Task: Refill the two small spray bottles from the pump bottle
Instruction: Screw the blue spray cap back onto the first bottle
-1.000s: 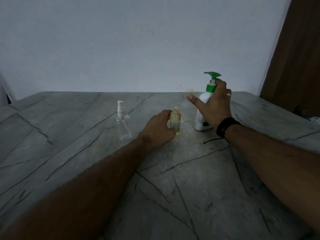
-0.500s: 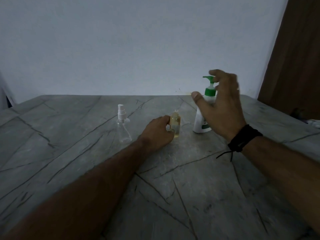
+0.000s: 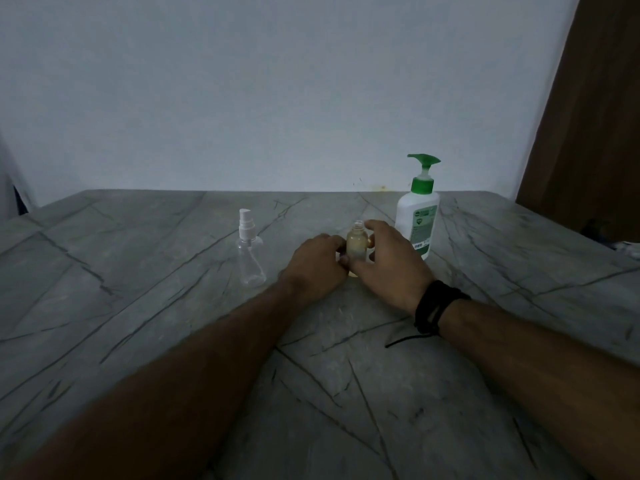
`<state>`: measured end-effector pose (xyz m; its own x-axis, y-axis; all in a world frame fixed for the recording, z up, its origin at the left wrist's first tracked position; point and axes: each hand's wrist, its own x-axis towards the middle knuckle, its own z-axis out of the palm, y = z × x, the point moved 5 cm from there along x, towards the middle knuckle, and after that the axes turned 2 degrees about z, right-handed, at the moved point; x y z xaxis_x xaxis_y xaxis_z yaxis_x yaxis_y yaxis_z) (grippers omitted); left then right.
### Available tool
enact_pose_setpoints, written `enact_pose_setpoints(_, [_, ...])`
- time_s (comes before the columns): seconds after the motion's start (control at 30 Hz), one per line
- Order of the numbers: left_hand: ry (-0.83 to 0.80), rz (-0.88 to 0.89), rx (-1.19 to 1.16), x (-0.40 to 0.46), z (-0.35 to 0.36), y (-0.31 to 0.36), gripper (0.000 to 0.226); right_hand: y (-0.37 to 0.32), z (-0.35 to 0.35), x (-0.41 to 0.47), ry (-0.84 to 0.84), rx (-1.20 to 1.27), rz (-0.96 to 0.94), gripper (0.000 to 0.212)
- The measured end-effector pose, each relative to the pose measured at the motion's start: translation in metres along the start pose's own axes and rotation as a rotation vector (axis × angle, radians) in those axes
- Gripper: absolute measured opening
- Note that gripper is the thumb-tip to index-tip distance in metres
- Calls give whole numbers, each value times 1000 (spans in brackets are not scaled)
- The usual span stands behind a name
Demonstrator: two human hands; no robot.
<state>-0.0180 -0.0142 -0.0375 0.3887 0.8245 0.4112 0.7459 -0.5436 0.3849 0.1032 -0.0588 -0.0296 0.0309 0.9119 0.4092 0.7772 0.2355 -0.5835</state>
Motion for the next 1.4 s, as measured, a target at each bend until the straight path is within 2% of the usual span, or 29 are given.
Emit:
enact_pose_setpoints(0.07, [12,-4,-3,1,0,-1,28,4,2,3,14,-2,2,69])
enact_pose_setpoints(0.2, [32,20,38,1,2,-1,12,4,5,8,22,0,-24,41])
enact_pose_setpoints(0.27, [36,36,74,1,3,0,9,4,6,7,20,-8,-41,36])
enact_pose_setpoints(0.63, [59,-21,197,-1,2,-6,18,16,6,7,53,99,-8,56])
enact_pose_setpoints(0.83, [60,-56,162,-1,1,-7,19,16,5,6,58,112,-5,50])
enact_pose_setpoints(0.97, [58,-86,198,-1,3,-9,47,18,5,7,62,132,-8,47])
enact_pose_setpoints(1.07, [58,-94,254,-1,3,-11,47,19,6,8,64,144,-14,45])
enact_pose_setpoints(1.2, [146,-102,115,2,-3,-10,44,19,7,8,56,146,-19,45])
enact_pose_setpoints(1.4, [423,0,-209,2,-33,9,33,20,7,9,36,149,-14,48])
